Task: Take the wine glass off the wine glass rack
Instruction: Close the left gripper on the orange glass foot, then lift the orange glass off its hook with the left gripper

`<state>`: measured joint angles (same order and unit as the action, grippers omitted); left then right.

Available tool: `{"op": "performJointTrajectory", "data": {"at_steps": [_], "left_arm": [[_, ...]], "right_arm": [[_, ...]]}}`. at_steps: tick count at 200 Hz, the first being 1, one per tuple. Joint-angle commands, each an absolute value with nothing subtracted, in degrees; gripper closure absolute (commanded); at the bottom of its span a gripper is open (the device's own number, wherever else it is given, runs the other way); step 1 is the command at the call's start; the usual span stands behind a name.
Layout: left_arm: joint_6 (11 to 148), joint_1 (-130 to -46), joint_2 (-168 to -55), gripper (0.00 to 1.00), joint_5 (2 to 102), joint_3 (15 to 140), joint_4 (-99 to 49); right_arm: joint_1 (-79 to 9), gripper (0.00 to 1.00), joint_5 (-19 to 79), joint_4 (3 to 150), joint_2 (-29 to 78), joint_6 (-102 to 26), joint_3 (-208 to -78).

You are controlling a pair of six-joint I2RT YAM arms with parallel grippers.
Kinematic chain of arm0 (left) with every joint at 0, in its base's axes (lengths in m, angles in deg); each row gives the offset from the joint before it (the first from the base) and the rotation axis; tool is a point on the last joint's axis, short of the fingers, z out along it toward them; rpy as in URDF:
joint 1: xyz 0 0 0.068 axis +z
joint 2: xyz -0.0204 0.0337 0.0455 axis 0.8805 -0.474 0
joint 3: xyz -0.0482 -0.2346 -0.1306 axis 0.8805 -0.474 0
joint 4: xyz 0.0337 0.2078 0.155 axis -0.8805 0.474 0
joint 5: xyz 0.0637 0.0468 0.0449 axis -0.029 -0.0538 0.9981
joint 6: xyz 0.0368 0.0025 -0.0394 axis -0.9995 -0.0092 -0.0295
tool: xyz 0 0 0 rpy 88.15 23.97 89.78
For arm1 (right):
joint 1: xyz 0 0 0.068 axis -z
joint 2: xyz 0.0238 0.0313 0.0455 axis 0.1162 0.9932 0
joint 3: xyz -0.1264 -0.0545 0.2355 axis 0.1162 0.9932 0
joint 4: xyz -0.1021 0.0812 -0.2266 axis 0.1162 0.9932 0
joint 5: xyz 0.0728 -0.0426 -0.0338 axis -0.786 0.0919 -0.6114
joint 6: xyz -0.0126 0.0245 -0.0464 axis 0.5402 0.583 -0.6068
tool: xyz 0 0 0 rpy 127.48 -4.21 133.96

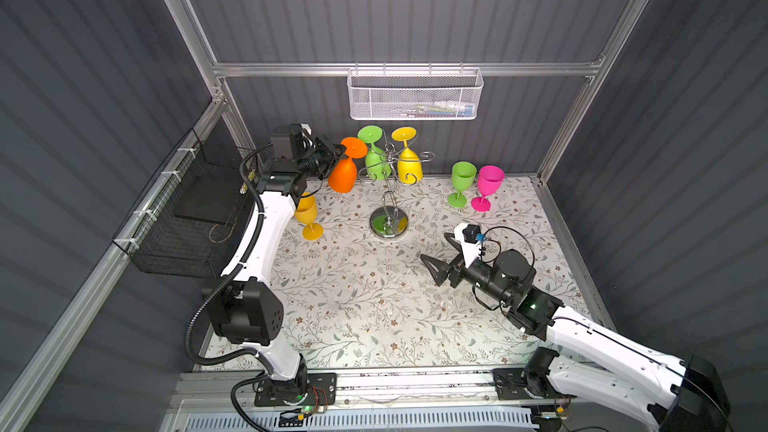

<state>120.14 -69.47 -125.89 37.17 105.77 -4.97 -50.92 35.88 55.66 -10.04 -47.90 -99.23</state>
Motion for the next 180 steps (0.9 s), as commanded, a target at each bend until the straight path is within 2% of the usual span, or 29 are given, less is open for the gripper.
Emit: {"op": "performJointTrajectory", "data": {"at_steps": [1,93,180], "left_arm": [[119.4,-68.8,-127.5,1.0,37.8,108.7,-4.9],[120.6,-68.3,-132.0,1.0,37.5,113.4,-7.1],[125.4,-68.5,-134.1,1.0,33.5,112.9,-13.7]], "right_arm": [[-51.1,0.01,35.1,54.2,-10.6,-47.7,-98.7],[-51.1,0.01,34.9,54.1,-11.0,-47.8,-98.5],[-51.1,0.01,34.7,54.5,-11.6,-47.8,-98.4]]}}
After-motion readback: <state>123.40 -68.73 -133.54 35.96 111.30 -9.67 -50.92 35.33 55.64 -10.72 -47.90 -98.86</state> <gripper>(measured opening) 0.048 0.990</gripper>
